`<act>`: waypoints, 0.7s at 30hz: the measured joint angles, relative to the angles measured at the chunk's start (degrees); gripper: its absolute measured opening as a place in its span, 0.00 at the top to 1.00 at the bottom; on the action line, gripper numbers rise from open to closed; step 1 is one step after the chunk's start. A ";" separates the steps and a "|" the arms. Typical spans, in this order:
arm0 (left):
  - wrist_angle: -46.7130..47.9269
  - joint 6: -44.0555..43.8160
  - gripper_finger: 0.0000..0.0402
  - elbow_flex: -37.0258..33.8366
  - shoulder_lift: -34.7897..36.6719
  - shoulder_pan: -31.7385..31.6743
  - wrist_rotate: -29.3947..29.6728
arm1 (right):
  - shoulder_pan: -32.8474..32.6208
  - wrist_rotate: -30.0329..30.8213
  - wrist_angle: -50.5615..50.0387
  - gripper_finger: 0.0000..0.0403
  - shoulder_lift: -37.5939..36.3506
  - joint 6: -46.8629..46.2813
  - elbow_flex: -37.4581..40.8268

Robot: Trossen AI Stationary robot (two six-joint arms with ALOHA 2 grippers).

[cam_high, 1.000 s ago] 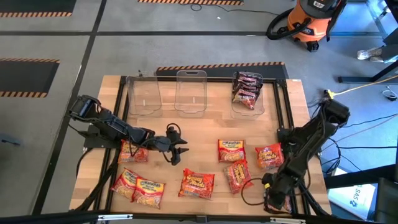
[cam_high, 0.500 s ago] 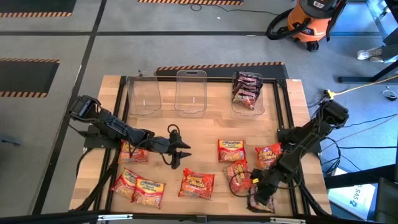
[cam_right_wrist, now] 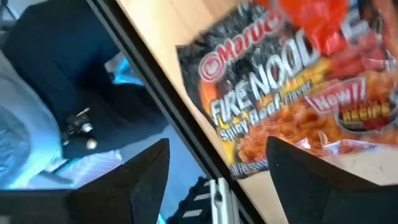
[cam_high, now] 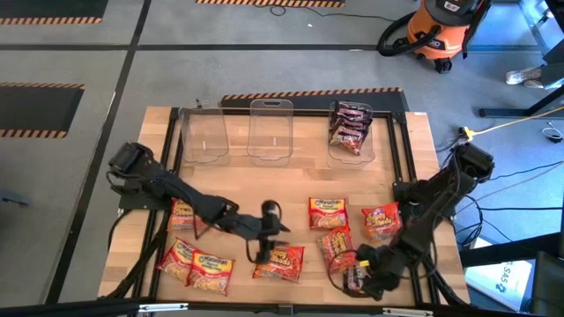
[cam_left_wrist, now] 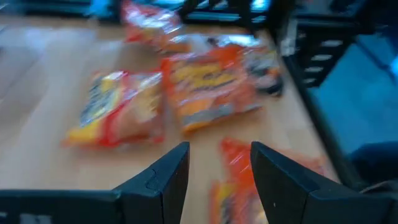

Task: Sort Maruchan noodles
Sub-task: Put the black noodle pack into the right transparent bin

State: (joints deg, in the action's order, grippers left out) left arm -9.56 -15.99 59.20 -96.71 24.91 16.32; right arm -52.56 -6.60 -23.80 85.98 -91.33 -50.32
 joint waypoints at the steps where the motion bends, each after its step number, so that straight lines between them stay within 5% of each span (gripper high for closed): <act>1: -0.31 0.21 0.59 1.93 -1.78 0.32 -0.92 | -1.03 1.59 -0.38 0.38 0.02 -1.23 -0.16; 11: 0.12 1.92 0.59 23.33 -21.29 1.17 -8.95 | -9.39 14.51 -5.21 0.38 0.02 -9.43 -0.16; 21: 0.17 2.21 0.59 42.19 -38.54 -2.17 -14.38 | -12.77 18.65 -9.06 0.38 0.39 -7.21 -0.18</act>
State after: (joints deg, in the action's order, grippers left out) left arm -9.39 -13.78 101.39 -135.25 22.74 1.94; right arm -65.33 12.05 -32.85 86.37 -98.53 -50.49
